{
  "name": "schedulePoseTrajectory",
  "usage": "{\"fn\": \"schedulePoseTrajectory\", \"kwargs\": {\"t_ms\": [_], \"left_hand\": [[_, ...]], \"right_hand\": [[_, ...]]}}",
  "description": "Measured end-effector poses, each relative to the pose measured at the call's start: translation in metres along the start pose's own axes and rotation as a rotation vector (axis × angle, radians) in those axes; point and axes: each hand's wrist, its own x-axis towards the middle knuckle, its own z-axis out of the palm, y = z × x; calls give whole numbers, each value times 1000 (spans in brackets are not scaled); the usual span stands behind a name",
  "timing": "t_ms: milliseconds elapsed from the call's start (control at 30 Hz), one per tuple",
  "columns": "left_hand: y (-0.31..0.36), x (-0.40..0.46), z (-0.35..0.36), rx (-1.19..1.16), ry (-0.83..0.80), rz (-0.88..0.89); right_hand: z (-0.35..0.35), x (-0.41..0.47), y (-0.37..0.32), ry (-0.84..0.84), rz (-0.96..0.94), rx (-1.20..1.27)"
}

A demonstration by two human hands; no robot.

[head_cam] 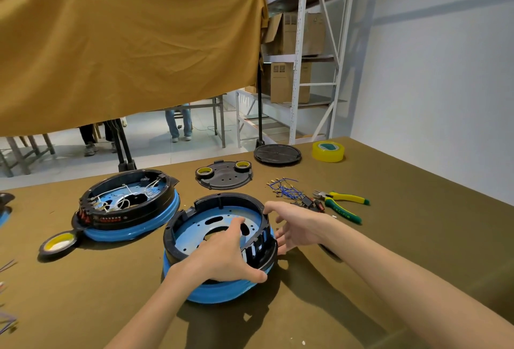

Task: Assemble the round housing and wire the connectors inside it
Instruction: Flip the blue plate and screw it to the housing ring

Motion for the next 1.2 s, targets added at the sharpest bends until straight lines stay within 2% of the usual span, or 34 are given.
{"fn": "schedulePoseTrajectory", "kwargs": {"t_ms": [133,333,567,767,1000,1200], "left_hand": [[-4,-3,-12,58,25,55],[19,-5,-4,367,405,186],[37,5,5,639,565,72],[18,2,12,637,620,89],[-1,-8,19,494,736,167],[-8,-12,19,392,850,208]], "right_hand": [[1,-1,0,-42,-53,-10],[9,-3,-11,-46,-15,48],[16,-12,-24,-34,74,115],[14,-15,-25,-156,118,-55],[19,-19,-18,-227,63,85],[16,-15,-11,-210,9,133]]}}
